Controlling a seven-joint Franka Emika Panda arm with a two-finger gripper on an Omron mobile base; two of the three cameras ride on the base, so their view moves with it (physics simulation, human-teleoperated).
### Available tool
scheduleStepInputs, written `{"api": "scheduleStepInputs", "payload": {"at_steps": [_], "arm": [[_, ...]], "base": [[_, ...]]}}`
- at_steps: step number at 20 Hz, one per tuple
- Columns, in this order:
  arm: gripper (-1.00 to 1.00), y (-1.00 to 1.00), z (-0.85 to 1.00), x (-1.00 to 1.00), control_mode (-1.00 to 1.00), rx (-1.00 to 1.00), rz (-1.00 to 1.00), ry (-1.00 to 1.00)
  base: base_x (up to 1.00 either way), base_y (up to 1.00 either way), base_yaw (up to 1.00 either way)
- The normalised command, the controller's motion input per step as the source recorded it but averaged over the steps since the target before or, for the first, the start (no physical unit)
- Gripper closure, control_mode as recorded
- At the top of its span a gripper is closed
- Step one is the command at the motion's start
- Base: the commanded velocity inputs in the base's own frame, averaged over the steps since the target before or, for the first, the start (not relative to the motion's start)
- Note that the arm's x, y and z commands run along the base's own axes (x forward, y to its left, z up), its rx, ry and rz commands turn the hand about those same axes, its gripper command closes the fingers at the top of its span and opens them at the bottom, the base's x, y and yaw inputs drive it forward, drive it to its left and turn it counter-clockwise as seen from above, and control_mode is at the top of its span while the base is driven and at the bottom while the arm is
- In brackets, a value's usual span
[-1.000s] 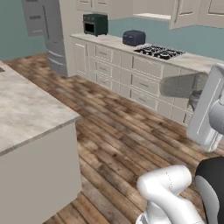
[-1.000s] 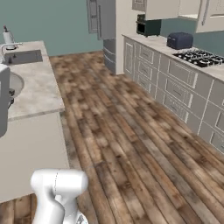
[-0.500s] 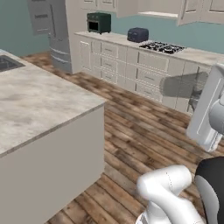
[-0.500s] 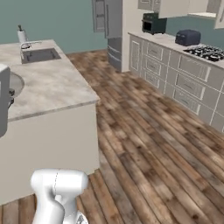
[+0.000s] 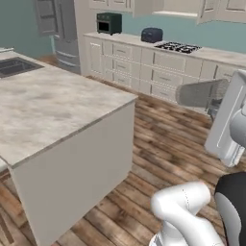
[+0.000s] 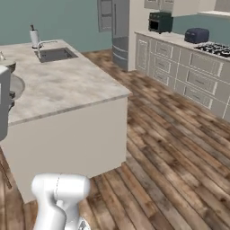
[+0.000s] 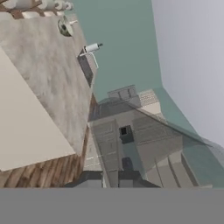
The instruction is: There is a bowl on the dining counter. Grab a lemon wedge from the fridge and place it in the bowl. Then get the liquor bottle and glass cup from the cabinet and place them next to the bowl.
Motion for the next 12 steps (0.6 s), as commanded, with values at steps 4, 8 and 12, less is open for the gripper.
{"api": "scheduleStepInputs", "payload": {"at_steps": [4, 8, 12], "arm": [[1.00, 0.00, 0.00, 0.00, 1.00, 0.00, 0.00, 0.00], [1.00, 0.00, 0.00, 0.00, 1.00, 0.00, 0.00, 0.00], [1.00, 0.00, 0.00, 0.00, 1.00, 0.00, 0.00, 0.00]], "base": [[-0.37, 1.00, -0.20], [-0.31, 1.00, -0.20], [-0.20, 1.00, -0.20]]}}
